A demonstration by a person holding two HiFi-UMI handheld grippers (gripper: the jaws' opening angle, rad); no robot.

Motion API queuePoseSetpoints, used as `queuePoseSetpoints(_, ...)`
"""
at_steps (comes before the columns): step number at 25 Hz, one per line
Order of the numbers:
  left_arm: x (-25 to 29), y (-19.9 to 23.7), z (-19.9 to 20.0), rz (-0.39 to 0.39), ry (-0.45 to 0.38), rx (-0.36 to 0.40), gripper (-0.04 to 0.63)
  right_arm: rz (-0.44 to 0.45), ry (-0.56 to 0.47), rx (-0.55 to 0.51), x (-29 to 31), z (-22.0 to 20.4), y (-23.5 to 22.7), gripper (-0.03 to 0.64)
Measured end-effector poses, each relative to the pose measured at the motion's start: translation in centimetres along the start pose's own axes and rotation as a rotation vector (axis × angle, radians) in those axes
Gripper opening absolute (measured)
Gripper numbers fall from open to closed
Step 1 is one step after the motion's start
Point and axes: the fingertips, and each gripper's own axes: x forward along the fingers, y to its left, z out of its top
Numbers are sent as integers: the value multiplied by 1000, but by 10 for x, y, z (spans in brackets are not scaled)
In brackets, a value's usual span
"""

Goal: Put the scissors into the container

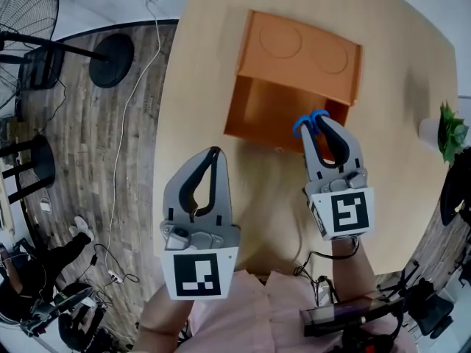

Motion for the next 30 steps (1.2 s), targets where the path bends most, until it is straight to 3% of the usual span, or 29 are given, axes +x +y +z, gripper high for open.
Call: queuePoseSetpoints(30,20,42,-26,26,27,-60,5,33,93,-43,36,-9,17,80)
